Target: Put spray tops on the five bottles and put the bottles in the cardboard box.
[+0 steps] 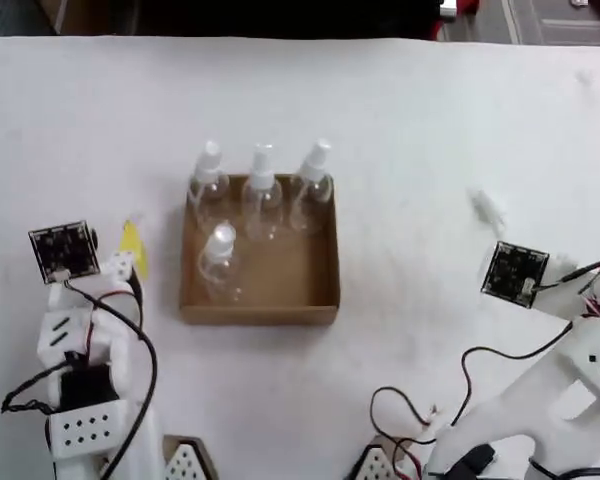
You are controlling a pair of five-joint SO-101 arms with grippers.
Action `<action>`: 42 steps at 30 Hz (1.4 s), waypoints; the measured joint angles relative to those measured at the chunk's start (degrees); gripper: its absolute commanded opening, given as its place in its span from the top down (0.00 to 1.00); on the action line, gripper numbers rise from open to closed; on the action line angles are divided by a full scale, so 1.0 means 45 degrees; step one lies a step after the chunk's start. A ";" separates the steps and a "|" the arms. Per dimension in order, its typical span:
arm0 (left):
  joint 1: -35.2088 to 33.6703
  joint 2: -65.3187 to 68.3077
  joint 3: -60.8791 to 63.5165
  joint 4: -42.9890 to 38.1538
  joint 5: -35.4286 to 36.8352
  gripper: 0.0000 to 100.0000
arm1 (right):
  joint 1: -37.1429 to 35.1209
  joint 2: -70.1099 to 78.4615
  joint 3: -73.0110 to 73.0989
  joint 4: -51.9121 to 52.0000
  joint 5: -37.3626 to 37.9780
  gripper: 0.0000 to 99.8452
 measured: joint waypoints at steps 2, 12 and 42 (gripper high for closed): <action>0.0000 0.0000 0.0000 0.0000 0.0000 0.83 | -0.0020 0.0000 0.0762 -0.0371 0.0000 0.98; 0.0000 0.0000 0.0000 0.0000 0.0000 0.83 | -0.1504 0.0020 0.7541 -0.6564 -0.1993 0.98; 0.0000 0.0000 0.0000 0.0000 0.0000 0.83 | -0.3536 0.0020 0.6447 -0.0234 -1.9067 0.74</action>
